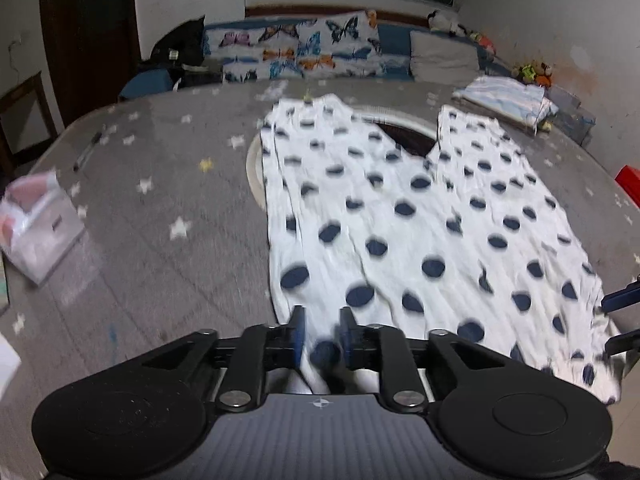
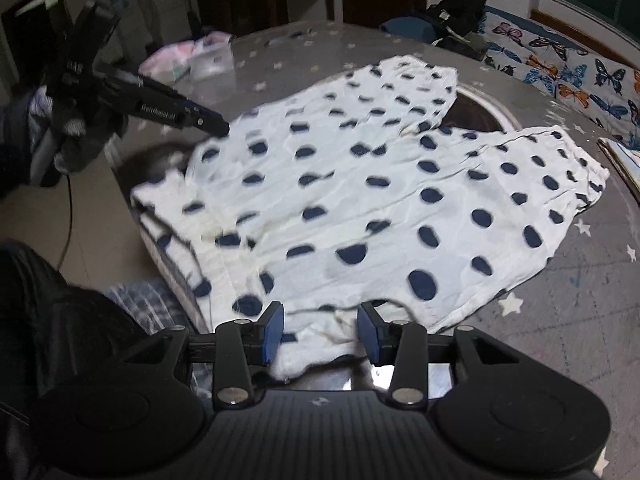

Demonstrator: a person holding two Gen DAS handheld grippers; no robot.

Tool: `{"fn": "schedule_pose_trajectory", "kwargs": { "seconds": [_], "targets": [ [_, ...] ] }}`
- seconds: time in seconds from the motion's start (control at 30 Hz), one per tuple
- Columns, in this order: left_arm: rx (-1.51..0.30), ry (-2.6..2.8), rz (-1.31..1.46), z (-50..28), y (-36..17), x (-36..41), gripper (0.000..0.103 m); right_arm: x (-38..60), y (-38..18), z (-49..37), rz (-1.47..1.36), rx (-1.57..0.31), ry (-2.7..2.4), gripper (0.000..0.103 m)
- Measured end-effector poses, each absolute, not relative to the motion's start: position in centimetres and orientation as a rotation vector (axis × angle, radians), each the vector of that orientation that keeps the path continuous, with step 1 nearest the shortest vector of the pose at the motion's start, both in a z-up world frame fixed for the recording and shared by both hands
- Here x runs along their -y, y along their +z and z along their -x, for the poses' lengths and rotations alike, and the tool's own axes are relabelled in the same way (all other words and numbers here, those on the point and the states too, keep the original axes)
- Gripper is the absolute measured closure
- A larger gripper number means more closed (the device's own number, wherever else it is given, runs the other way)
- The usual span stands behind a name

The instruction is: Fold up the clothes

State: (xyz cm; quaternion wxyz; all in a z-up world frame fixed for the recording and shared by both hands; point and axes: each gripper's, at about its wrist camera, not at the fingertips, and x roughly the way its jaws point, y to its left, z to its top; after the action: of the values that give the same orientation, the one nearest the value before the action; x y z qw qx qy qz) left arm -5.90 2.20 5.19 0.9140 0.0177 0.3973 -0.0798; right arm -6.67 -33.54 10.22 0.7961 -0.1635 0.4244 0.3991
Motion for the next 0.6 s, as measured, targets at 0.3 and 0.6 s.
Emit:
{"fn": "schedule_pose_trajectory", "kwargs": {
  "seconds": [0.3,0.6],
  "targets": [
    [-0.744,-0.149,-0.035,-0.7,6.5,-1.6,0.080,34.6,11.6,1.6,0.288,-0.835,0.730,0.059],
    [-0.728,-0.117,-0.033,-10.1,5.1,-0.6,0.080,35.7,10.2,-7.7,0.244,-0.801,0.550,0.053]
  ]
}}
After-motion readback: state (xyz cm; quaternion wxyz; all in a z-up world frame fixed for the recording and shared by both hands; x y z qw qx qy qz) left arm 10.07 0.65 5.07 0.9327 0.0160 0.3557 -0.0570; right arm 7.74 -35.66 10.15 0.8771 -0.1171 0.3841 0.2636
